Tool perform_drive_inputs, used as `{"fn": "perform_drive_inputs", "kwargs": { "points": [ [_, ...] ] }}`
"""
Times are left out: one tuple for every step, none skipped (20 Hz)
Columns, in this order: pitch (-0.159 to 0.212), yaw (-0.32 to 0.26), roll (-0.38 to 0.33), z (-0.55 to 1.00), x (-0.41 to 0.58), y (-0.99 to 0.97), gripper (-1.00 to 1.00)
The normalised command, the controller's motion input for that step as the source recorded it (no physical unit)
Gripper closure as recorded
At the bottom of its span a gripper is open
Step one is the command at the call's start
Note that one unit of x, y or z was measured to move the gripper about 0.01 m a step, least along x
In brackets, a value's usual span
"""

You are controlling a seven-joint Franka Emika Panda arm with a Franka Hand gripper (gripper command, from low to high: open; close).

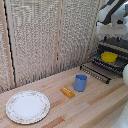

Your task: Please reach out your grabber to the yellow dish. Tenderly grip the yellow dish using your grabber. Set the yellow dish on the baking sheet. Posit your grabber on the rim of the baking sheet carrying the yellow dish. Mindfully slide the baking sheet with the yellow dish into the oven. Let go of your grabber's hold on the baking sheet's edge when it is entirely in the oven.

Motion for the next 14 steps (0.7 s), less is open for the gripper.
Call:
{"fn": "perform_drive_inputs", "kwargs": {
  "points": [
    [0.183,0.256,-0.220,0.11,-0.129,0.00,-1.00],
    [0.182,0.256,-0.215,0.12,-0.111,0.00,-1.00],
    [0.174,0.253,-0.210,0.13,-0.057,0.00,-1.00],
    [0.160,0.253,-0.209,0.11,-0.011,0.00,-1.00],
    [0.154,0.253,-0.209,0.10,-0.003,0.00,-1.00],
    [0.154,0.255,-0.209,0.09,-0.009,0.00,-1.00],
    [0.146,0.259,-0.213,0.07,-0.020,0.00,-1.00],
    [0.146,0.262,-0.219,0.05,-0.069,0.00,-1.00],
    [0.148,0.268,-0.223,0.04,-0.117,0.00,-1.00],
    [0.154,0.268,-0.222,0.05,-0.123,0.00,-1.00],
    [0.164,0.268,-0.220,0.07,-0.131,0.00,-1.00],
    [0.177,0.265,-0.219,0.09,-0.146,0.00,-1.00],
    [0.185,0.262,-0.216,0.10,-0.151,0.00,-1.00],
    [0.187,0.261,-0.216,0.11,-0.151,0.00,-1.00]
  ]
}}
